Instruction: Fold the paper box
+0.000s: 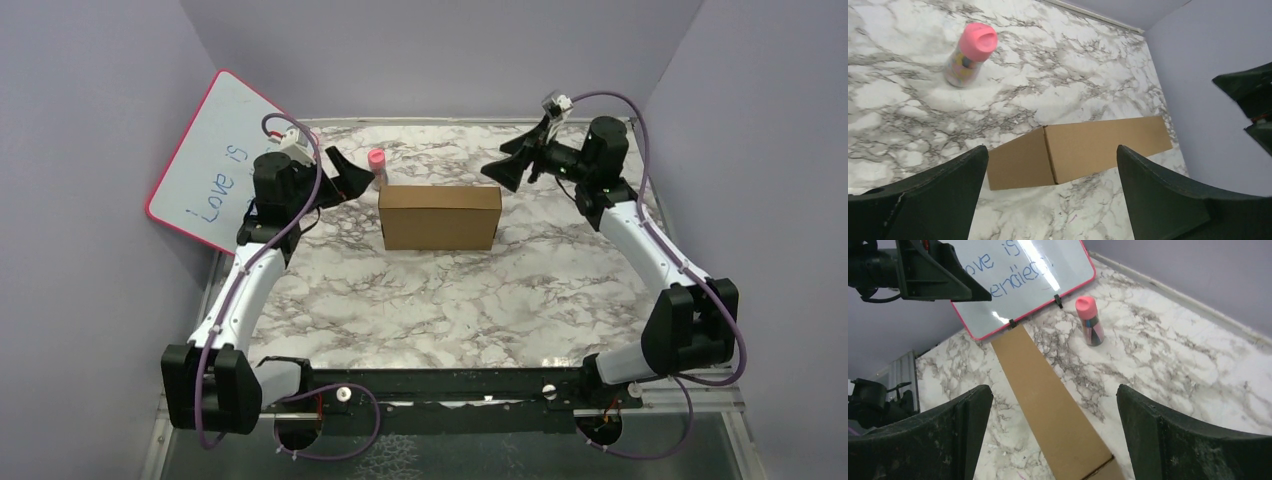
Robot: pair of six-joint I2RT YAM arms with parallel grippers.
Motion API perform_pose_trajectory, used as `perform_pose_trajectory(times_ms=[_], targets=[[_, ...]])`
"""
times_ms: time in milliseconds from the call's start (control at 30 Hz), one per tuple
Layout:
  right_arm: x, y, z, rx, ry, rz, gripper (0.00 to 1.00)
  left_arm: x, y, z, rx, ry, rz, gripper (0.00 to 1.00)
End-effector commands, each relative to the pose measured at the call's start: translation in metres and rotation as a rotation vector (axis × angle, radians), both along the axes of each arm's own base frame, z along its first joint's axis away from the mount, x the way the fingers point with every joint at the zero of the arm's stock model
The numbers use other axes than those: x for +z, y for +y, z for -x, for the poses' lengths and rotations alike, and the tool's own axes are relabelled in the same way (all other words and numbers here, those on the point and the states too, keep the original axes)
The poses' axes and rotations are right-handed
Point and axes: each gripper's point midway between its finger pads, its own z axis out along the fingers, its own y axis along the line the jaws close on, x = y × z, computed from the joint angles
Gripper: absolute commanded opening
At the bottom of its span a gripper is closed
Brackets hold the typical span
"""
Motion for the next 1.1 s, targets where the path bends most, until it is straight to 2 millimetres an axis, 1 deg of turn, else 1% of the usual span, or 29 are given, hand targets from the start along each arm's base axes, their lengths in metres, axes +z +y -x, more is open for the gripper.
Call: perform_pose_trajectory(times_ms=[0, 33, 100, 200, 267, 300, 467, 500, 533, 667, 733, 800, 967, 1067], targets=[[0.008, 0.014, 0.005, 0.135, -0.121, 0.157, 1.0, 0.004, 0.036, 0.014, 0.085, -0.042, -0.192, 0.99], [0.006, 0.017, 0.005, 0.141, -0.153, 0.179, 1.0, 0.004, 0.044, 0.016, 0.116, -0.038, -0.227, 0.99], [0.0, 0.025, 0.009, 0.152, -0.212, 0.221, 1.0, -0.003, 0.052, 0.022, 0.122, -0.017, -0.292, 0.99], [-0.013, 0.048, 0.022, 0.217, -0.27, 0.31, 1.0, -0.009, 0.06, 0.031, 0.133, -0.014, -0.359, 0.99], [-0.019, 0.062, 0.024, 0.263, -0.295, 0.366, 1.0, -0.011, 0.066, 0.038, 0.159, -0.02, -0.416, 0.99], [-0.025, 0.065, 0.024, 0.283, -0.291, 0.397, 1.0, -0.011, 0.066, 0.042, 0.164, -0.031, -0.436, 0.99], [-0.045, 0.083, 0.01, 0.3, -0.316, 0.551, 1.0, -0.006, 0.069, 0.059, 0.194, -0.092, -0.501, 0.99], [-0.043, 0.086, 0.006, 0.304, -0.323, 0.571, 1.0, -0.006, 0.072, 0.061, 0.204, -0.102, -0.518, 0.99], [-0.046, 0.089, 0.004, 0.317, -0.317, 0.588, 1.0, -0.005, 0.075, 0.063, 0.219, -0.112, -0.531, 0.99], [-0.058, 0.099, 0.003, 0.361, -0.3, 0.678, 1.0, -0.006, 0.094, 0.068, 0.296, -0.114, -0.596, 0.99], [-0.063, 0.105, 0.008, 0.392, -0.302, 0.7, 1.0, -0.007, 0.099, 0.07, 0.322, -0.111, -0.612, 0.99], [-0.067, 0.11, 0.012, 0.423, -0.294, 0.7, 1.0, -0.006, 0.099, 0.07, 0.32, -0.114, -0.608, 0.99], [-0.084, 0.116, 0.006, 0.425, -0.257, 0.733, 1.0, -0.007, 0.095, 0.071, 0.302, -0.119, -0.604, 0.99], [-0.099, 0.118, 0.004, 0.442, -0.214, 0.791, 1.0, -0.007, 0.093, 0.071, 0.299, -0.121, -0.603, 0.99]])
